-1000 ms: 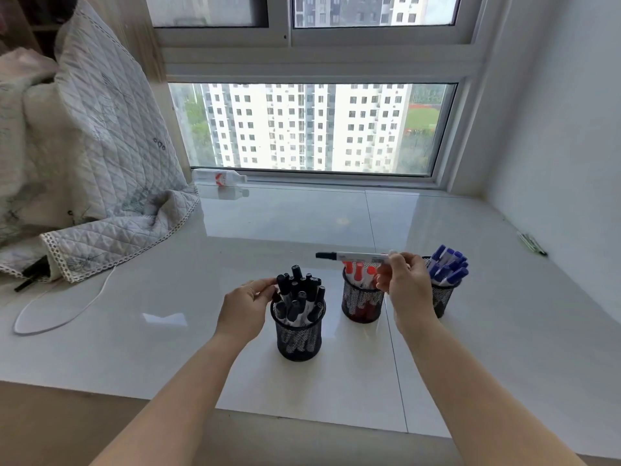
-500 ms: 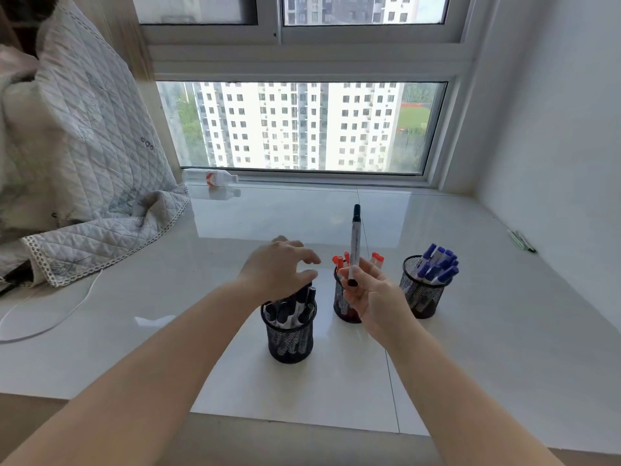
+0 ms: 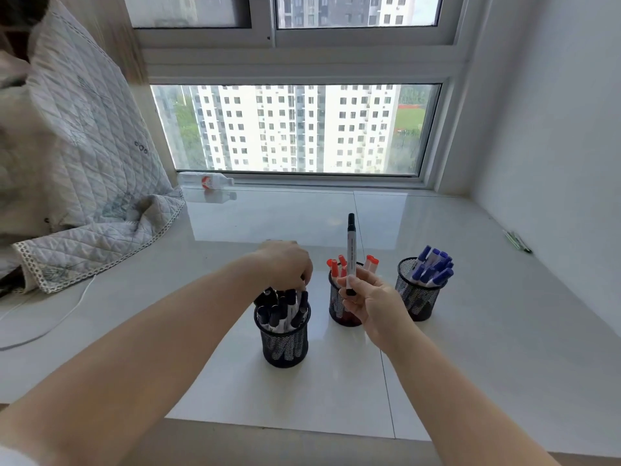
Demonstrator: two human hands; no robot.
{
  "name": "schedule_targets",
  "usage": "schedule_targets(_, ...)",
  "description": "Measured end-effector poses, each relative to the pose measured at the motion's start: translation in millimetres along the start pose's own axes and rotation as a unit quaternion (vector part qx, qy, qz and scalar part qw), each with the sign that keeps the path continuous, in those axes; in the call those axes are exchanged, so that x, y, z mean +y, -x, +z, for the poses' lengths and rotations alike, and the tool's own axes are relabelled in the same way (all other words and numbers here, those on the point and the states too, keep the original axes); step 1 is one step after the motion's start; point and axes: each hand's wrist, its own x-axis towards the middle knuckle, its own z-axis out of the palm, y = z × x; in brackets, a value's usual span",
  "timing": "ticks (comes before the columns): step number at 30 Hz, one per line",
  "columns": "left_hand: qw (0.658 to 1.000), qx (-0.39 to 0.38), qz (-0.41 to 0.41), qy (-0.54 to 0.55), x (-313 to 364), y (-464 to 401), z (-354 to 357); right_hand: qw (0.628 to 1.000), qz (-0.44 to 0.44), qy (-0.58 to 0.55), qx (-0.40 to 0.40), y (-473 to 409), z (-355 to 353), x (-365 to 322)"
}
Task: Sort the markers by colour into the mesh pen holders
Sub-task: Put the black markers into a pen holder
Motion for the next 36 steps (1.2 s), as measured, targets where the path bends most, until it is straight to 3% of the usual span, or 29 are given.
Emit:
schedule_targets(7,0.983,0.119,-0.067,0.122,-44,38,-20,0.999,0.016,0.004,-0.049,-6,5,6)
schedule_targets(9,0.964,0.162,-0.091,0.188,-61,53,-24,0.999,0.012,0.027,-0.044,-8,8,8)
schedule_targets(11,0.922,0.22,-0.128,0.293,-77,65,-21,0.998,0.005,0.055,-0.027,-10,10,10)
schedule_targets(13,0.836,0.283,-0.178,0.434,-87,72,-11,0.996,-0.01,0.089,-0.007,-12,11,12)
schedule_targets(14,0.772,0.301,-0.204,0.522,-89,74,-4,0.995,-0.017,0.102,0.003,-13,12,12)
schedule_targets(17,0.522,0.263,-0.266,0.767,-84,80,24,0.986,-0.039,0.163,0.021,-15,17,13)
schedule_targets(19,0.354,0.215,-0.271,0.869,-78,84,42,0.974,-0.064,0.217,0.016,-15,22,13)
schedule_targets(20,0.292,0.203,-0.265,0.896,-76,86,50,0.967,-0.077,0.244,0.01,-14,25,13)
schedule_targets(21,0.254,0.197,-0.258,0.911,-73,87,57,0.957,-0.089,0.275,0.004,-14,28,13)
schedule_targets(22,0.237,0.193,-0.252,0.918,-70,88,64,0.945,-0.099,0.313,0.0,-14,30,14)
schedule_targets(25,0.234,0.191,-0.226,0.926,-59,89,79,0.9,-0.105,0.422,-0.026,-14,33,17)
schedule_targets(29,0.266,0.21,-0.194,0.921,-53,90,88,0.872,-0.111,0.476,-0.024,-15,34,23)
schedule_targets(34,0.284,0.219,-0.192,0.914,-47,91,93,0.866,-0.159,0.474,0.003,-13,38,21)
schedule_targets(36,0.333,0.229,-0.212,0.89,-44,92,95,0.865,-0.181,0.468,0.016,-12,40,20)
